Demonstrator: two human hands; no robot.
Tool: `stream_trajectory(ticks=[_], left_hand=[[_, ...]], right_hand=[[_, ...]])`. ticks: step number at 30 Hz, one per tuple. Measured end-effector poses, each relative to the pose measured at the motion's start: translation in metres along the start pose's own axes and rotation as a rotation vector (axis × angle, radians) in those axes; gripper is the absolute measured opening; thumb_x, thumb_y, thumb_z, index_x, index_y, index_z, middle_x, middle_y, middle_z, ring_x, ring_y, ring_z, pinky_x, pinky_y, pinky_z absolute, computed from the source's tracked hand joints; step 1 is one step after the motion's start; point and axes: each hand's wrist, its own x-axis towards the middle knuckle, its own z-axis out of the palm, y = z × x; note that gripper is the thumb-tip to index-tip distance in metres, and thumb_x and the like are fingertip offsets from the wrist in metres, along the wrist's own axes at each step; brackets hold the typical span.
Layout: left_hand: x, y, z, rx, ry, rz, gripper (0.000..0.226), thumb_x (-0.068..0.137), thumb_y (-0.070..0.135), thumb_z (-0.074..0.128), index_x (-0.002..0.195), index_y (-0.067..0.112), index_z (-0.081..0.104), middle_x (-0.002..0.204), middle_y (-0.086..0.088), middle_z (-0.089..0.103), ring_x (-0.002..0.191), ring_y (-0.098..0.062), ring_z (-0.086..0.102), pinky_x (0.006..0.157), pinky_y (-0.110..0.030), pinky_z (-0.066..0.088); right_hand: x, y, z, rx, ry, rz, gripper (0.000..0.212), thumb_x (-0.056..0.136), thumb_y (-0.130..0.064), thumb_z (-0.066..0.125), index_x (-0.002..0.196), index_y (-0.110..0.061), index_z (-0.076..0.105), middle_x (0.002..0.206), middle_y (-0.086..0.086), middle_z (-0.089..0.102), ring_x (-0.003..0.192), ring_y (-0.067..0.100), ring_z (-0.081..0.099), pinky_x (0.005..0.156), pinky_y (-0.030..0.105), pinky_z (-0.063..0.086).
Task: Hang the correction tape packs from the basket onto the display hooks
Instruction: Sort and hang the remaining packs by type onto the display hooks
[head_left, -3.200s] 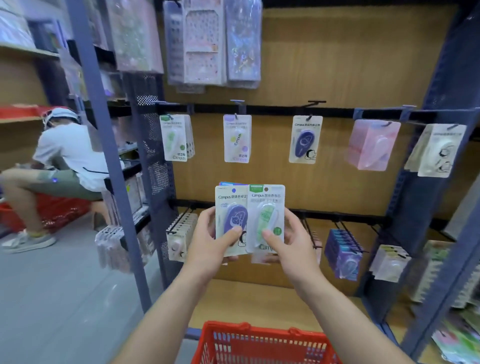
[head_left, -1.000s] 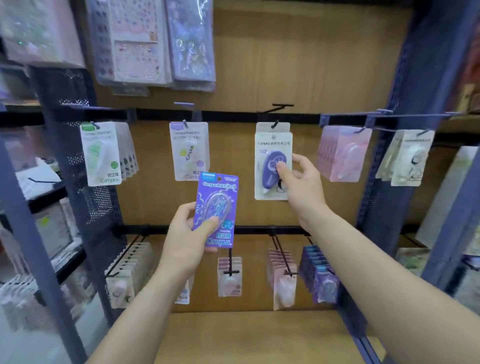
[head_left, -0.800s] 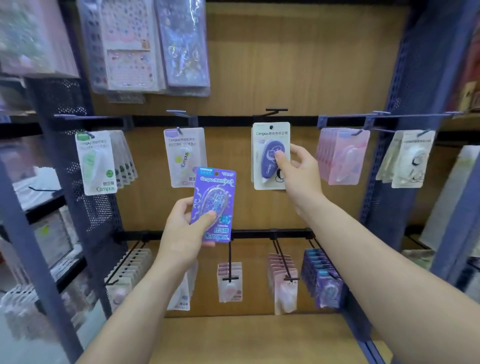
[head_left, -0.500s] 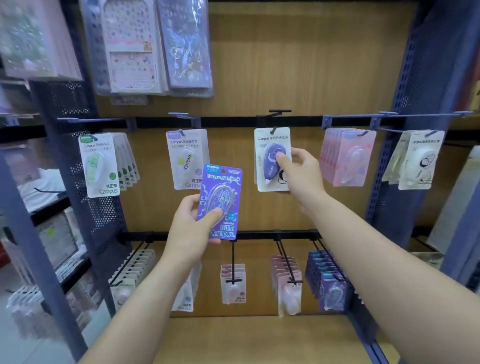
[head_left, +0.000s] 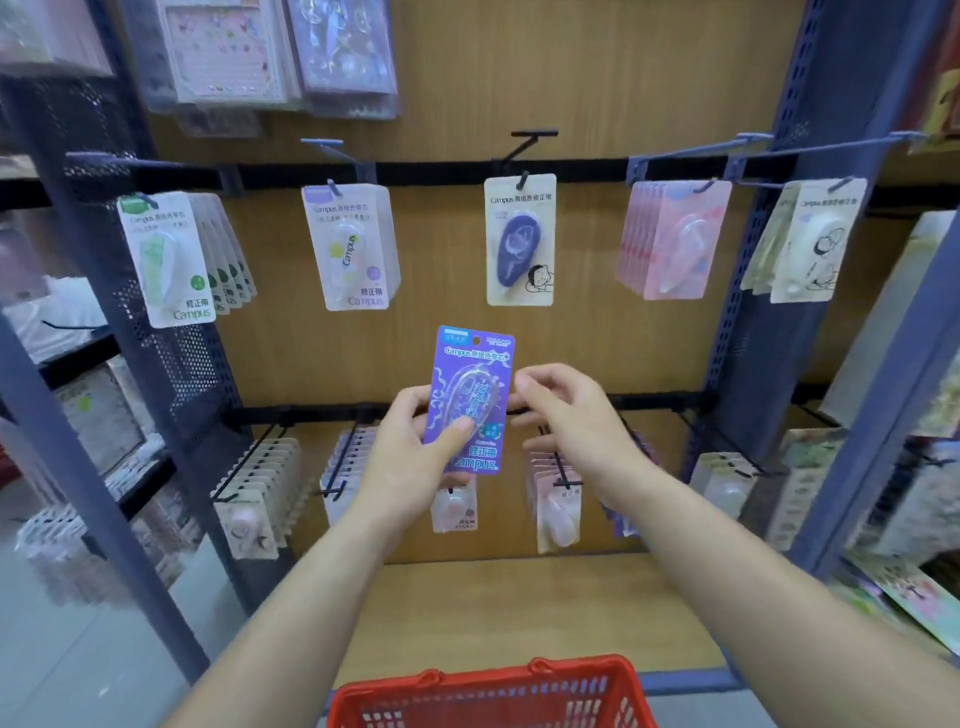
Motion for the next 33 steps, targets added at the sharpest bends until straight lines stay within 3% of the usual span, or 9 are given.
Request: stream_trajectory(ticks=[2,5,8,13,15,20,24,28,33], left_hand=[[-0.009,-0.017,0.014,-0.013,-0.014,-0.01,0.025,0.097,0.015,0.068,0.116,0.022,0.054,0.108,-0.001,0.076,0.089,-0.018,0.077,0.059,-0.031,0.061],[-0.025,-0.04,0.034,-0.037,-0.059,-0.045,0.026,0.095,0.012,0.07,0.115,0.023,0.058,0.108,-0.001,0.077,0.089,-0.02,0.077,0.065,-0.041,0.065],[-0.043,-0.057,0.056,-0.089,-0.137,-0.123,0.027,0.095,0.011,0.07,0.118,0.019,0.061,0.106,0.002,0.078,0.089,-0.019,0.077,0.068,-0.042,0.064],[-0.047,-0.095,0.085,0.215,-0.194,-0.088,0.033,0.087,0.028,0.08,0.116,0.028,0.064,0.105,0.0,0.074,0.077,-0.008,0.069,0.069,-0.024,0.055],[-0.044,-0.106,0.094,0.418,-0.231,-0.03,0.035,0.088,0.028,0.078,0.12,0.028,0.064,0.107,0.007,0.072,0.084,-0.002,0.068,0.078,-0.017,0.053],[-0.029,-0.116,0.113,0.768,-0.296,0.115,0.052,0.093,0.033,0.069,0.142,0.022,0.055,0.139,0.004,0.058,0.126,-0.016,0.056,0.106,-0.033,0.044],[-0.01,-0.126,0.125,0.928,-0.318,0.174,0.058,0.096,0.038,0.063,0.149,0.024,0.046,0.15,0.004,0.047,0.138,-0.018,0.047,0.108,-0.039,0.045],[0.0,-0.14,0.135,0.988,-0.29,0.217,0.058,0.096,0.034,0.063,0.149,0.023,0.045,0.149,0.004,0.045,0.136,-0.019,0.046,0.103,-0.038,0.047],[0.005,-0.153,0.144,0.992,-0.185,0.27,0.061,0.094,0.028,0.065,0.151,0.02,0.043,0.146,0.001,0.045,0.134,-0.022,0.045,0.102,-0.037,0.043]], right_hand=[[-0.021,0.02,0.001,0.05,-0.004,0.01,0.02,0.098,-0.026,0.067,0.115,-0.018,0.061,0.101,0.0,0.074,0.082,0.009,0.073,0.063,0.026,0.059],[-0.041,0.05,-0.009,0.067,0.037,0.042,0.021,0.096,-0.019,0.071,0.114,-0.02,0.06,0.101,0.003,0.076,0.088,0.015,0.075,0.066,0.033,0.062],[-0.057,0.074,-0.027,0.064,0.014,0.089,0.017,0.097,-0.014,0.069,0.113,-0.013,0.062,0.103,0.005,0.078,0.086,0.017,0.075,0.061,0.026,0.058],[-0.071,0.126,-0.076,-0.005,0.004,0.173,0.018,0.1,-0.016,0.065,0.119,-0.017,0.063,0.11,0.003,0.078,0.1,0.019,0.075,0.081,0.037,0.063],[-0.071,0.151,-0.103,-0.061,0.035,0.241,0.017,0.102,-0.019,0.063,0.119,-0.018,0.063,0.111,0.002,0.077,0.098,0.015,0.075,0.079,0.033,0.062],[-0.056,0.205,-0.154,-0.189,0.114,0.378,0.025,0.102,-0.022,0.062,0.126,-0.016,0.058,0.109,-0.001,0.073,0.096,0.016,0.073,0.083,0.039,0.06],[-0.035,0.223,-0.162,-0.132,0.145,0.333,0.022,0.103,-0.02,0.061,0.125,-0.019,0.056,0.11,-0.003,0.072,0.101,0.018,0.071,0.083,0.038,0.058],[-0.018,0.235,-0.161,-0.124,0.172,0.341,0.02,0.104,-0.023,0.06,0.122,-0.026,0.054,0.11,-0.006,0.07,0.096,0.013,0.07,0.079,0.034,0.056],[-0.011,0.242,-0.158,-0.125,0.168,0.373,0.018,0.105,-0.026,0.056,0.123,-0.027,0.052,0.116,-0.005,0.07,0.102,0.016,0.071,0.088,0.039,0.058]])
